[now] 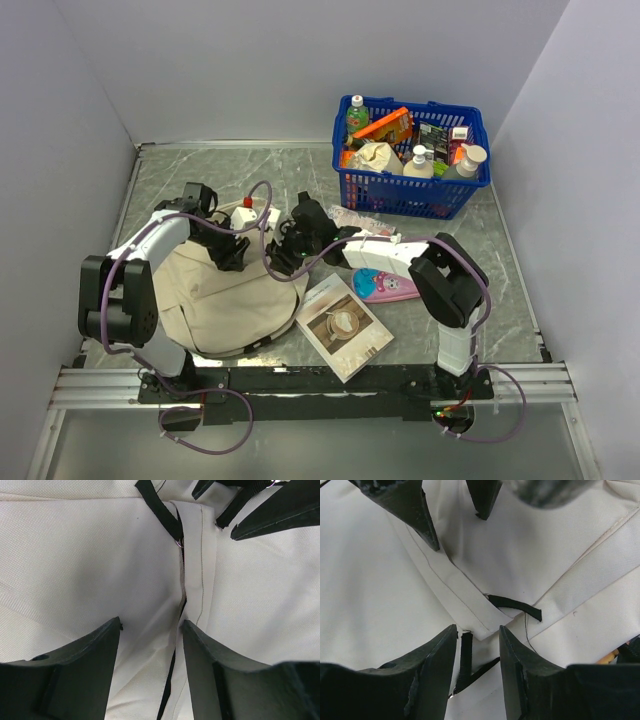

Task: Pack the student bag
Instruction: Unzip the student bag at the center of the board.

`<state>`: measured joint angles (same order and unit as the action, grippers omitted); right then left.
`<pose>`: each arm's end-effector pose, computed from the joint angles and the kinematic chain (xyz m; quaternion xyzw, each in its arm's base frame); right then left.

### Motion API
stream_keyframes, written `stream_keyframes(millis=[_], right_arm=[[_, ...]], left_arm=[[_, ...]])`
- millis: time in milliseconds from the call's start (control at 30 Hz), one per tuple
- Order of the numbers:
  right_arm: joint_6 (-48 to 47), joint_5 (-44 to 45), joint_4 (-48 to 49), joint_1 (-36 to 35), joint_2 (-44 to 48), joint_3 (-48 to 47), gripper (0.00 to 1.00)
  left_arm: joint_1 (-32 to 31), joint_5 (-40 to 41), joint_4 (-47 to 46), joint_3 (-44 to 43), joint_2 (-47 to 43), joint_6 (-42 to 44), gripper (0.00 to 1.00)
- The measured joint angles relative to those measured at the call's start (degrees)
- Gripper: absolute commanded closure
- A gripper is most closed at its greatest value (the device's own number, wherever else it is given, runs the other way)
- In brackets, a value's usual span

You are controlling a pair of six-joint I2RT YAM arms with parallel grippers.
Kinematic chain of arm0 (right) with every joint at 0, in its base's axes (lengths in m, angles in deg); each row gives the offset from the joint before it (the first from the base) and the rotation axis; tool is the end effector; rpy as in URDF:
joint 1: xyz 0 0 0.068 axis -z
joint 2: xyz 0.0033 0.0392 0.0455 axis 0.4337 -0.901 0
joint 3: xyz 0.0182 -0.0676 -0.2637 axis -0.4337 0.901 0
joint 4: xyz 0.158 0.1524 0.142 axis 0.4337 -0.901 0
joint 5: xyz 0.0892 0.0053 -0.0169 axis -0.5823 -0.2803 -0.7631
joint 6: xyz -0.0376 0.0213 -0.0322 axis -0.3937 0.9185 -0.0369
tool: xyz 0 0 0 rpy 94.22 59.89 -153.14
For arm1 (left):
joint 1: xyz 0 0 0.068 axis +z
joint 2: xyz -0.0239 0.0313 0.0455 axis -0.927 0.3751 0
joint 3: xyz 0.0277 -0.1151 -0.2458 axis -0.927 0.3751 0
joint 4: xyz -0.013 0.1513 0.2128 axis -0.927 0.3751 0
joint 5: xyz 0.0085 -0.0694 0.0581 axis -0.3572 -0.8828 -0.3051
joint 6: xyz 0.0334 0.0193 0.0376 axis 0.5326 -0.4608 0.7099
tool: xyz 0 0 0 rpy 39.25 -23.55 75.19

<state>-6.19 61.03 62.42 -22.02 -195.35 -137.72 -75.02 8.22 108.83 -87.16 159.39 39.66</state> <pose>0.2712 0.3212 0.2028 -0.5462 0.6806 0.3110 0.3766 0.2928 -0.0561 0.2143 0.4789 0.8183 -0.2180 0.2313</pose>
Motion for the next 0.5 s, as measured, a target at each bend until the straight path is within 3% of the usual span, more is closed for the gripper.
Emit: stream_keyframes(millis=[233, 500], right_arm=[[1.5, 2.5, 1.8, -0.2, 2.0, 4.7, 0.48], [3.1, 4.4, 1.6, -0.7, 2.1, 7.3, 0.49]], left_arm=[[-0.1, -0.2, -0.3, 0.0, 0.1, -0.2, 0.53], [-0.8, -1.1, -0.7, 0.0, 0.2, -0.1, 0.52]])
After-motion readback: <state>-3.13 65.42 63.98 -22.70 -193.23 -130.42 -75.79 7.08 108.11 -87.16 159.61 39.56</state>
